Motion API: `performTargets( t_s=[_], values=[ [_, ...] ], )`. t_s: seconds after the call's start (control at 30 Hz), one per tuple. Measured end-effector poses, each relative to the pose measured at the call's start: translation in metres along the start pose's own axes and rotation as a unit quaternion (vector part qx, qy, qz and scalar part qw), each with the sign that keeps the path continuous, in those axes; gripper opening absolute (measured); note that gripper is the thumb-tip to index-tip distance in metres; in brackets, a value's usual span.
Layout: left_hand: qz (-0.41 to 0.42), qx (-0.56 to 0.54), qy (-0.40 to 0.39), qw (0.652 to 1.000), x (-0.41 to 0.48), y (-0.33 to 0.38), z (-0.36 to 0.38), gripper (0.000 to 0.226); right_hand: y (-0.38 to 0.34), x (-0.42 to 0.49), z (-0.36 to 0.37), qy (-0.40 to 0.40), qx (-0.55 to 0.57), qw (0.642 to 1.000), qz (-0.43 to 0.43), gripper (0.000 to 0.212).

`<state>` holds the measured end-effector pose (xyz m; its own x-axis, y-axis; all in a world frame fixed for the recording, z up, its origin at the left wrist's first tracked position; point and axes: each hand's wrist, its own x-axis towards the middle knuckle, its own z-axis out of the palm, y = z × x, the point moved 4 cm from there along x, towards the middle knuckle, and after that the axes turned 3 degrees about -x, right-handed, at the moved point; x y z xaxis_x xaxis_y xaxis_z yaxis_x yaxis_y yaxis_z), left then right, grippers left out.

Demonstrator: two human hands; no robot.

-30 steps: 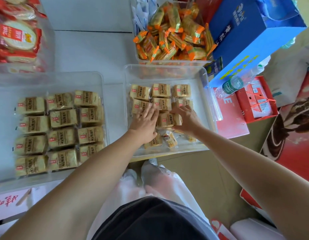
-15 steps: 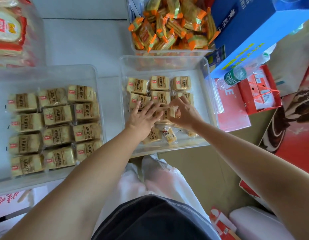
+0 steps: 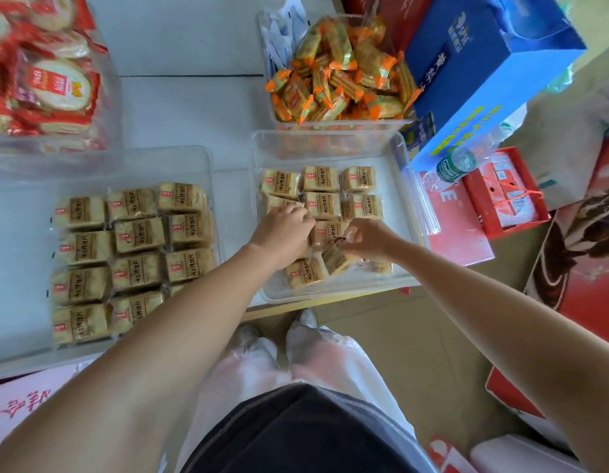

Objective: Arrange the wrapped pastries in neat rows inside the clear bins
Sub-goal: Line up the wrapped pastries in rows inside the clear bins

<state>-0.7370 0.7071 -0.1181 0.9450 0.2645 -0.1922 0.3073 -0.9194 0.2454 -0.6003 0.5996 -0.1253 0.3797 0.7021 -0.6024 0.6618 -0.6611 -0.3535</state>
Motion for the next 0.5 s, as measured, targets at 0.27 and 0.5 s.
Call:
performTargets(
  t_s=[0.27,0.5],
  values=[
    [-0.036,-0.247,0.037,0.968,-0.01,0.016,-0.001,0.083,-0.012,-0.019,-0.024,0.005,0.294,0.955,-0.026,0.009],
    [-0.13,-0.346,0.086,0.925,-0.002,0.021,-0.006,0.067,-0.007,-0.031,-0.036,-0.03,0.349,0.929,-0.12,0.036]
  ],
)
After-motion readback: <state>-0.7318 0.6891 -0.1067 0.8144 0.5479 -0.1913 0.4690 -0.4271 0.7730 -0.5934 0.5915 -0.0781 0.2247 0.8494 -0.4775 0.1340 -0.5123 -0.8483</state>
